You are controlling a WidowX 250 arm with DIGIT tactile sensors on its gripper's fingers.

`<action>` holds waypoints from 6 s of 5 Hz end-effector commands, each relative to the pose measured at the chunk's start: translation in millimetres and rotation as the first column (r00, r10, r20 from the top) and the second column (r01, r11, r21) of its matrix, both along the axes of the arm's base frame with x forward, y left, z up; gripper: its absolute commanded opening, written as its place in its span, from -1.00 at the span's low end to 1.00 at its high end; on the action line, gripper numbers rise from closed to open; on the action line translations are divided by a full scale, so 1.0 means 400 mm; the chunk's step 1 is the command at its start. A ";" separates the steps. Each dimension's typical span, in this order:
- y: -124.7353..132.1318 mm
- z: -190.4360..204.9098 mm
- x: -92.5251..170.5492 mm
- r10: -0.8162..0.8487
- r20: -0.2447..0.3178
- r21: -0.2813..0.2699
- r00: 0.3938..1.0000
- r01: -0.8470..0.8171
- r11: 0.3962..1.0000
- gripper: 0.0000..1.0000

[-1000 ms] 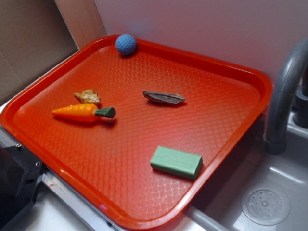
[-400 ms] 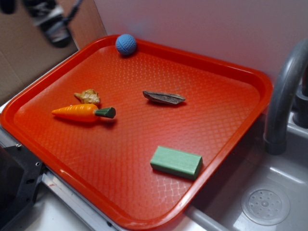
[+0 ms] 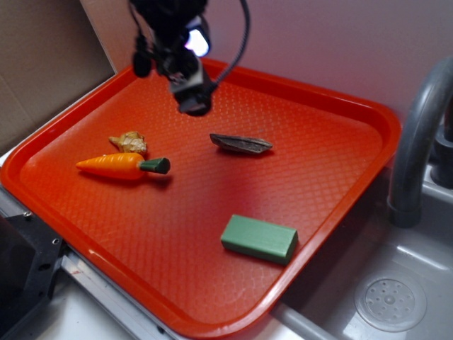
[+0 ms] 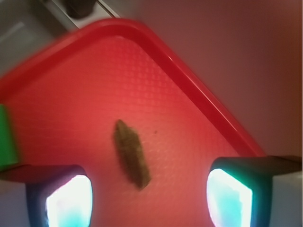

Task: Grab the wood chip.

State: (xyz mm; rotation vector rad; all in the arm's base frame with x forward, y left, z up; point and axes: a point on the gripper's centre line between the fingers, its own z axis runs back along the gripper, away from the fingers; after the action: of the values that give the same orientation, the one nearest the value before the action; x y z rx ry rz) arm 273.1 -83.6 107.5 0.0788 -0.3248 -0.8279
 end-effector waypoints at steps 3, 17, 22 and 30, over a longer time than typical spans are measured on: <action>-0.047 -0.182 -0.021 -0.133 -0.129 -0.053 0.983 0.127 0.990 1.00; 0.034 0.030 -0.096 -0.116 -0.071 0.090 0.991 0.122 0.988 1.00; 0.020 -0.148 -0.071 -0.219 -0.035 -0.071 0.975 0.216 0.974 1.00; 0.033 -0.075 -0.055 -0.133 -0.086 -0.034 0.987 0.130 0.991 -1.00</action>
State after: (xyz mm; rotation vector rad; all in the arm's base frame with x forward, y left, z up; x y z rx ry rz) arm 257.5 -57.3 58.6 -0.0244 -0.1922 -0.9666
